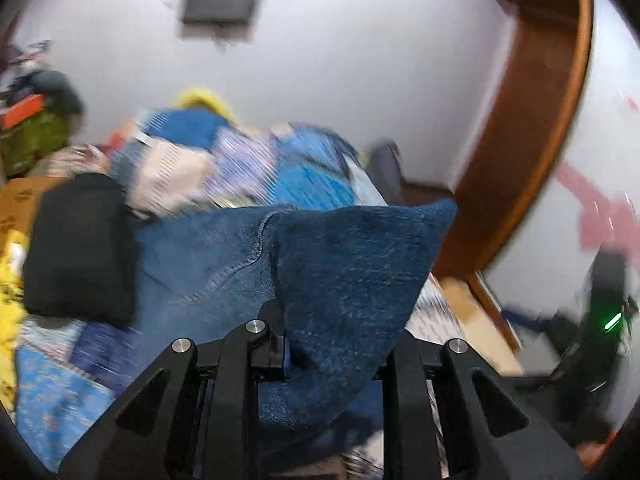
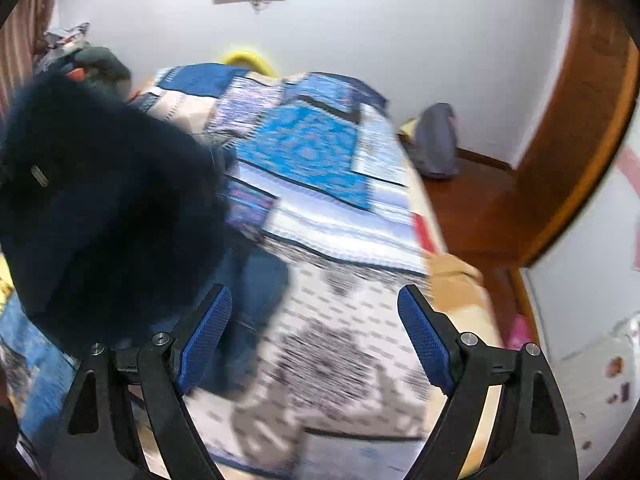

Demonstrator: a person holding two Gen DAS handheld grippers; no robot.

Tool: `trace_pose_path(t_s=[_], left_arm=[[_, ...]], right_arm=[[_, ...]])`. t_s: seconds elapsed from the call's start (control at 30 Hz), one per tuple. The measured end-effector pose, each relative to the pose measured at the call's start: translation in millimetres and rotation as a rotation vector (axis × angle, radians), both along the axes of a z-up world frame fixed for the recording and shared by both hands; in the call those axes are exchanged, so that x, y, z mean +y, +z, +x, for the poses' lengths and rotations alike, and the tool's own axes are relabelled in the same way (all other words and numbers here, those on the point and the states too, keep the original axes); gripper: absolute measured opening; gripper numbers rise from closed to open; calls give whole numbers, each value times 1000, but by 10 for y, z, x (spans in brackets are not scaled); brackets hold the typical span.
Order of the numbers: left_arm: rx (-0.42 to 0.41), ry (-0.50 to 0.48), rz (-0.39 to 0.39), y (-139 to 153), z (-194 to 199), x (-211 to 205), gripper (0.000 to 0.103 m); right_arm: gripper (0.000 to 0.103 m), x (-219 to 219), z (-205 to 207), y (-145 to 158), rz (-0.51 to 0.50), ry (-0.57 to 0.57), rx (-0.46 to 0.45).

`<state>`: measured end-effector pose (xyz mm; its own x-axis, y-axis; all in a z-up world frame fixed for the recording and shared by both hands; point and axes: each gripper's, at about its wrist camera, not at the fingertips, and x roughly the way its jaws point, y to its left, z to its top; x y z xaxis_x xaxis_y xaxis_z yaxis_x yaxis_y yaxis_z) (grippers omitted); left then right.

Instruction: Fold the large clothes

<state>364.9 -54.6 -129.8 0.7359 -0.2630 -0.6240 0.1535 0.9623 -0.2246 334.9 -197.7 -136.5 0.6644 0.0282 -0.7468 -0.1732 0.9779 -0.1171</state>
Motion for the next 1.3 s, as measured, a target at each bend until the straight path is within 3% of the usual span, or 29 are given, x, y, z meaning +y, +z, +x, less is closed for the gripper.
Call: trace_pose_path(t_s=[0.1,0.17,0.27,0.3,0.4,0.5,0.6,0.7,0.87,0.97,1.07,1.23,1.3], left_arm=[[139,-86,69,-442,32,-376,19],[202,-119,173,-692,-33,-536,19],[179,-147,256,-700,-210,-575,25],[175,-157,273,-675,-263,-561,32],[161,-185,252,-513,-466,-451,70],[102,-142,258,-327,-632,-228,80],[64,-91,265,-150,-688,8,82],[56,-25,222,-22,-656,356,84],[104,95,205,-95,-488,830,85],[179,104,179,-317,-391,978,85],[251,104,193,-596,-351,1010,85],[268,97,147,-839,-456,1040,86],[265,101,139,-875,-503,1028,86]], right_arm=[[83,-169,-97,-54,-19,-6,19],[83,-188,-134,-91,-50,1,32],[83,-164,-235,-110,-105,10,11],[83,-167,-306,-81,-118,9,0],[83,-157,-353,-28,-105,-12,-29],[83,-121,-384,70,-58,-11,-56],[83,-3,-409,211,-53,6,-93],[83,159,-436,356,-44,48,-137],[83,460,-361,403,91,182,-69],[83,591,-241,241,169,241,23],[83,617,-93,-9,187,233,114],[83,360,3,-449,193,180,227],[84,211,-48,-543,196,160,231]])
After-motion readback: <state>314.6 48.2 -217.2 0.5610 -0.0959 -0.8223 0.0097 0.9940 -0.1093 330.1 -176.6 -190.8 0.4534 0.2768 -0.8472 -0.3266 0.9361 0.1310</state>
